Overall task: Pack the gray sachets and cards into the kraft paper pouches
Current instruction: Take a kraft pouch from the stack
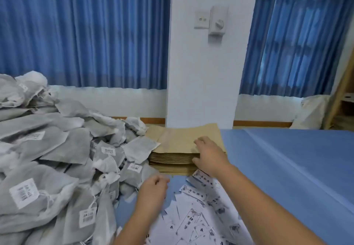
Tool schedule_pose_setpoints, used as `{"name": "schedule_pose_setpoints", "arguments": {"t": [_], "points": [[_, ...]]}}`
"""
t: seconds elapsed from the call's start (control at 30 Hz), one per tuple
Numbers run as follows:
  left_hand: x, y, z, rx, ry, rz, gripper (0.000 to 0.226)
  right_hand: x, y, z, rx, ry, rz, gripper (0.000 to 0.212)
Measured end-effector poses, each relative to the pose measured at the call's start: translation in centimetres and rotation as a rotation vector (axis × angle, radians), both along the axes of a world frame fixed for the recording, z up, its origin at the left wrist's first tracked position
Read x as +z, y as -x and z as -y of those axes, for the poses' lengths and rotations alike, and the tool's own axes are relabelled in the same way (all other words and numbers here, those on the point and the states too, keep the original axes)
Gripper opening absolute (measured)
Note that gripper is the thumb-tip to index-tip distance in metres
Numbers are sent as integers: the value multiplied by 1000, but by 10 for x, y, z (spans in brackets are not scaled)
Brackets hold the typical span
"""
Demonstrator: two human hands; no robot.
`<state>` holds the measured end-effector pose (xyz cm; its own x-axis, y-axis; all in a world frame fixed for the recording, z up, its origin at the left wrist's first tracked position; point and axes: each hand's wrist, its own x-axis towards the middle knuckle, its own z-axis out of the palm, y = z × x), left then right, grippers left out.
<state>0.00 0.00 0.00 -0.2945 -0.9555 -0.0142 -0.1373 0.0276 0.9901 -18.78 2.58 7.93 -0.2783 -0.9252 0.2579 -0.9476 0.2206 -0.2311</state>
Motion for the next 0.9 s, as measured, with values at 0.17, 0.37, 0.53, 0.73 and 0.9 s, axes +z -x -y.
{"name": "schedule_pose_setpoints", "arguments": {"t": [0.17, 0.37, 0.53, 0.73, 0.9], "points": [[-20, 0, 8, 56, 115, 171, 24, -8, 33, 26, -67, -180, -203, 65], [-22, -5, 13, 38, 110, 179, 27, -11, 54, 13, -51, -172, -431, 18], [-21, -3, 15, 23, 172, 207, 29, 16, 64, 2, -20, -131, -405, 23], [-26, -4, 13, -26, 188, 203, 27, 63, 53, -26, -132, -226, -740, 37], [-16, -1, 10, -28, 193, 174, 20, 94, 36, -40, -323, -254, -705, 28]]}}
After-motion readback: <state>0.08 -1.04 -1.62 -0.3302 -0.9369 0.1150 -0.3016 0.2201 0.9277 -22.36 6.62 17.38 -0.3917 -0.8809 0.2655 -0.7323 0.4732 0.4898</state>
